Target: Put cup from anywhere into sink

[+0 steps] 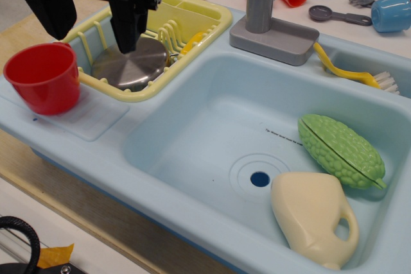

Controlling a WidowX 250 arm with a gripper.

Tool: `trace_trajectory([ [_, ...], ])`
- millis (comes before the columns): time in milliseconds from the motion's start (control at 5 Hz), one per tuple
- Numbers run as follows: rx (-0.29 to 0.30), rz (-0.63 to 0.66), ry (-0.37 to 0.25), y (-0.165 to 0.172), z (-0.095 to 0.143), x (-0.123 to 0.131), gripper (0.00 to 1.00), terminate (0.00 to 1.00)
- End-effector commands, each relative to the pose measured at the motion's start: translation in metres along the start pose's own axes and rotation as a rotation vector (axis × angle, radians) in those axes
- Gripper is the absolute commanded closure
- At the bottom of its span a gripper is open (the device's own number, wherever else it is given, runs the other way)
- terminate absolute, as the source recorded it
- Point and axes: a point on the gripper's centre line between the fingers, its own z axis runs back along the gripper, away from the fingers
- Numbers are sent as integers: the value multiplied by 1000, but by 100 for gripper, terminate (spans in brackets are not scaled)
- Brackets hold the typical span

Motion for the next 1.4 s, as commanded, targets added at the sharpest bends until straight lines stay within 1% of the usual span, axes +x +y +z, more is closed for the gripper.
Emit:
trace_trajectory([
  [0, 0, 0, 0, 0, 0, 0, 0, 0],
  [400, -8, 36, 50, 19, -20, 7, 0, 0],
  [1000, -34, 77, 134, 39, -46, -1, 0, 0],
  [1200, -44, 97, 136, 41, -56, -3, 0, 0],
])
